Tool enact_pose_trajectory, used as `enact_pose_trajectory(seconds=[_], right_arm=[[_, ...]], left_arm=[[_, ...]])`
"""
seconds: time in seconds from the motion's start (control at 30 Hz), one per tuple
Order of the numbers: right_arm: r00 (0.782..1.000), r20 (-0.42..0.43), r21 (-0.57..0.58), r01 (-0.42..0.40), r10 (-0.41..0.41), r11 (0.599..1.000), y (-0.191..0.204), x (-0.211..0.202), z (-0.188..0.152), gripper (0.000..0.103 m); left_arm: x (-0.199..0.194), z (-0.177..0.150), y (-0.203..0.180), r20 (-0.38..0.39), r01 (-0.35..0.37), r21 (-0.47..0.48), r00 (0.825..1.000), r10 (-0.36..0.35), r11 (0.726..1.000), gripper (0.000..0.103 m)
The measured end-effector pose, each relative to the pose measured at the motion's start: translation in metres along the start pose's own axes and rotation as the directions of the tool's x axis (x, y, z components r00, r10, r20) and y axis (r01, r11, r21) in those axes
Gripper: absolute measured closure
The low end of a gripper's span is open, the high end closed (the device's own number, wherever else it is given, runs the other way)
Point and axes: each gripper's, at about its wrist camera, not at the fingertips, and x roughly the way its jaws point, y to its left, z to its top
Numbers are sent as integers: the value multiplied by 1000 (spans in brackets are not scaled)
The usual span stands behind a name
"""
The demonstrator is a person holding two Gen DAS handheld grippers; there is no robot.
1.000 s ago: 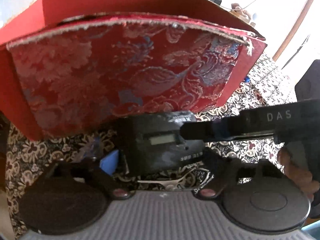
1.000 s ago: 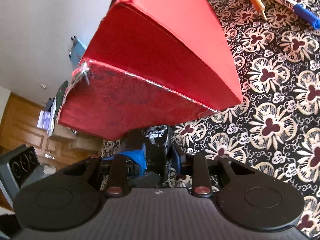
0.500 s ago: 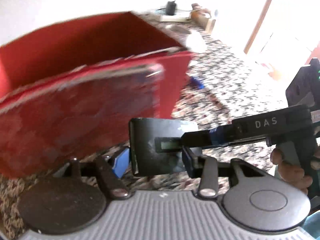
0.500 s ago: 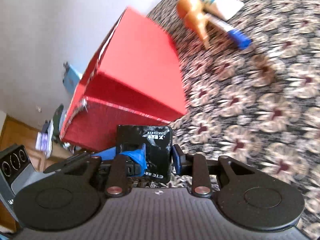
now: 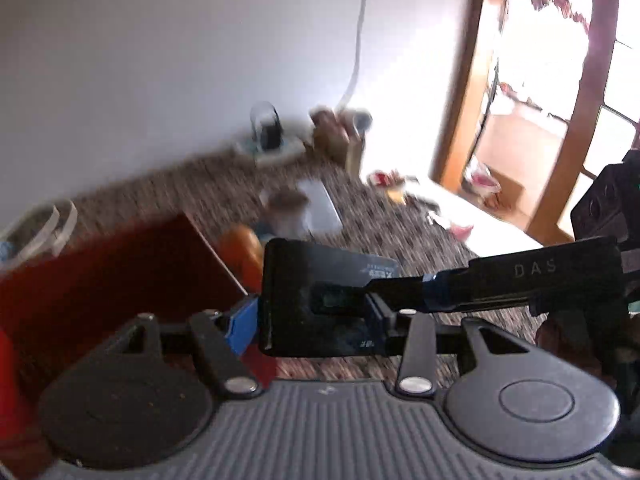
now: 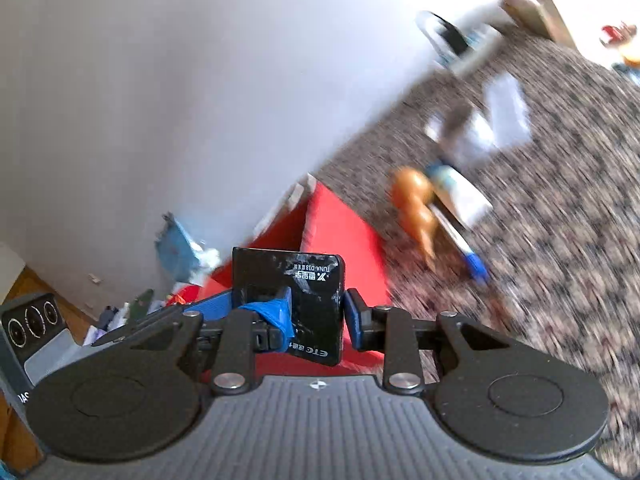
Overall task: Organize rigid objects
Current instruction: 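Carry the black device with the right gripper over the red box, then lower the black device into the box and open the right gripper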
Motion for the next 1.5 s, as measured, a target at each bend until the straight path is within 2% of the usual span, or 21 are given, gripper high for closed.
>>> enact_pose_trajectory(seconds=[0.1, 0.23, 0.33, 0.43, 0.57, 0.67, 0.77, 0.87, 0.97, 1.03, 1.1, 1.23, 1.37, 1.5], right_arm=[[999, -6, -65, -49, 49, 997, 21, 24, 18, 92], [994, -64, -133, -96, 88, 986, 46, 70, 29, 92], [984, -147, -143, -121, 100, 982, 55, 111, 30, 92], [962, -260, -122, -119, 84, 985, 59, 152, 25, 92], [909, -416, -127, -91, 31, 988, 67, 199, 14, 92], [851, -524, -122, -72, -3, 990, 71, 221, 3, 92], [791, -610, -143, -51, -47, 988, 77, 243, -7, 92], [742, -664, -178, -44, -87, 983, 81, 254, -18, 90], [708, -699, -181, -31, -106, 983, 81, 262, -22, 89], [713, -691, -212, -44, -118, 976, 85, 261, -21, 89], [704, -697, -226, -31, -140, 974, 83, 264, -21, 89], [710, -681, -275, -23, -177, 961, 85, 261, -21, 90], [705, -673, -341, -27, -224, 940, 90, 267, -23, 89], [721, -648, -379, -28, -244, 925, 95, 269, -25, 89]], left_arm=[[-11, 14, 15, 54, -50, -5, 997, 50, 999, 59], [-26, 22, 49, 90, -137, -49, 986, 141, 989, 59], [-32, 18, 82, 69, -183, -114, 979, 191, 977, 59], [-36, 5, 116, 16, -218, -181, 974, 225, 959, 59], [-29, -16, 157, -91, -240, -279, 971, 223, 930, 59], [-28, -30, 179, -174, -256, -322, 962, 209, 911, 60], [-20, -41, 190, -259, -294, -322, 942, 215, 900, 60], [-11, -52, 196, -328, -337, -298, 915, 236, 893, 60], [-5, -58, 196, -365, -363, -267, 895, 255, 893, 60], [-7, -60, 198, -366, -368, -268, 894, 259, 891, 59], [-3, -61, 201, -387, -367, -276, 888, 246, 889, 59], [2, -63, 207, -410, -361, -305, 885, 221, 881, 59], [5, -64, 208, -426, -364, -323, 880, 210, 874, 57], [8, -65, 209, -432, -369, -334, 878, 207, 867, 55]])
